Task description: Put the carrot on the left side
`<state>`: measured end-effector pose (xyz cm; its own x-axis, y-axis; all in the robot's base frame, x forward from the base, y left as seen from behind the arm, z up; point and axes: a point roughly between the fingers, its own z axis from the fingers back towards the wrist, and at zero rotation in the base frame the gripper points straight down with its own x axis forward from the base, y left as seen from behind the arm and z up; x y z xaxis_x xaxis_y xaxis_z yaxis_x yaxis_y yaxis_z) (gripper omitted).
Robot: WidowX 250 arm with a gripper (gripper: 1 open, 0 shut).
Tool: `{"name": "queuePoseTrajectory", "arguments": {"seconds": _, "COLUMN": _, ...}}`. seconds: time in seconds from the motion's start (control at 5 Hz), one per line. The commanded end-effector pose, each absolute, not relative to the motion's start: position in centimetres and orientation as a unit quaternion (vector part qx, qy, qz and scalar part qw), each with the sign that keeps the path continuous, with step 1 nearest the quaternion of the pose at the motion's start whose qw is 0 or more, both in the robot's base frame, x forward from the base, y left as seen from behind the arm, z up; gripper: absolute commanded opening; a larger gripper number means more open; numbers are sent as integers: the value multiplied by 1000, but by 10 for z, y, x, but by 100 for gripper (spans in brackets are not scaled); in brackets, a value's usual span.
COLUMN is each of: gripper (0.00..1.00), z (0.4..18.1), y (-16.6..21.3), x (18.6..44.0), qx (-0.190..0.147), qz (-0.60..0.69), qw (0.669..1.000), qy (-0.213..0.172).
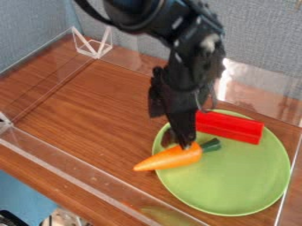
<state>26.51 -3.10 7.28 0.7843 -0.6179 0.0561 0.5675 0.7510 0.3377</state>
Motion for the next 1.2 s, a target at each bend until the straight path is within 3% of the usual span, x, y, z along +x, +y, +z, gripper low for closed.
{"name": "queuePoseTrajectory", "arguments": {"seconds": 0.0, "gripper": 100, "z": 64, "y": -36, "x": 268, "qx": 147, "qz": -321, "qw": 929, "qy": -106}}
{"name": "queuePoseTrajectory", "arguments": {"seconds": 0.2, "gripper": 100, "z": 50, "y": -39, "x": 268, "qx": 139, "qz": -322, "qw": 929, "qy": -114}}
{"name": "queuePoseTrajectory", "arguments": {"seconds": 0.4, "gripper": 0, "z": 43, "y": -39, "x": 269, "qx": 134, "qz": -319, "qw": 931, "qy": -119}}
{"name": "queuePoseTrajectory", "arguments": {"seconds": 1.0, "gripper": 0, "z": 67, "y": 6, "x": 265, "qx": 172, "qz": -326, "qw": 924, "qy": -104}}
